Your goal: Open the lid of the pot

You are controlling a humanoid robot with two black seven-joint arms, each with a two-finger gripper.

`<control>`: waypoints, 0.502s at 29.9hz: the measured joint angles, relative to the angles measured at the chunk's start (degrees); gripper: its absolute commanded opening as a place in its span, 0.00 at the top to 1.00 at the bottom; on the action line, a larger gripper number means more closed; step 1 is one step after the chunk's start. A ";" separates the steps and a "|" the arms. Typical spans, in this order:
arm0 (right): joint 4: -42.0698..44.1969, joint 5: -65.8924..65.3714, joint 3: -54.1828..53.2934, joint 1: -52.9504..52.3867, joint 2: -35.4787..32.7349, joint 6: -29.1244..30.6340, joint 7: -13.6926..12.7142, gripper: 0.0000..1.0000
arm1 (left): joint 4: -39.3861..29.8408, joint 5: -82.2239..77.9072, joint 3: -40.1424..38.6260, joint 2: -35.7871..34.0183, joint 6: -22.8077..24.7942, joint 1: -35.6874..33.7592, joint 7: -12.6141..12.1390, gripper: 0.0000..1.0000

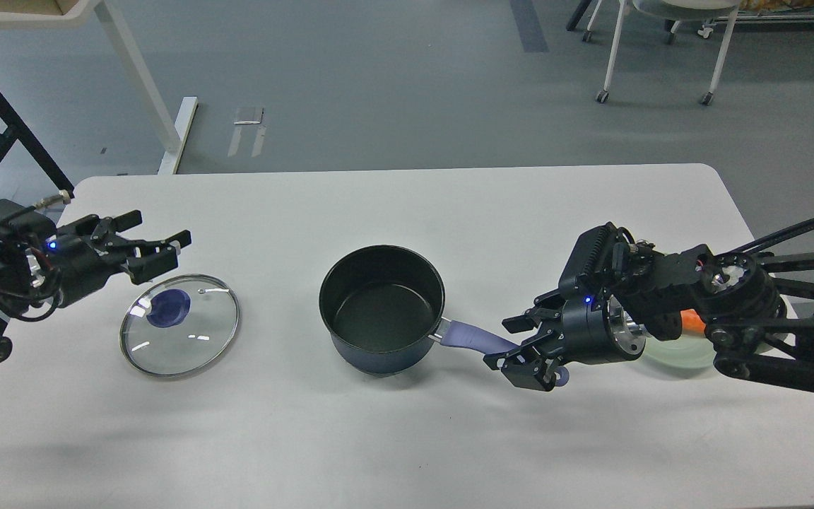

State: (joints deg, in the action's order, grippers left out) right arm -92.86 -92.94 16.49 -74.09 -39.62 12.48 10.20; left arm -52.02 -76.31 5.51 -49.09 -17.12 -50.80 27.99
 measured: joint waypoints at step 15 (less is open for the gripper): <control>18.42 30.46 -29.90 0.78 -1.74 -1.03 0.27 0.00 | 4.92 51.95 -2.48 6.47 8.62 -10.00 0.00 0.01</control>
State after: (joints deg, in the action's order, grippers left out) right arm -74.44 -62.48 -13.41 -73.31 -41.36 11.45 10.47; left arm -47.10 -24.36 3.02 -42.62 -8.50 -60.80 28.00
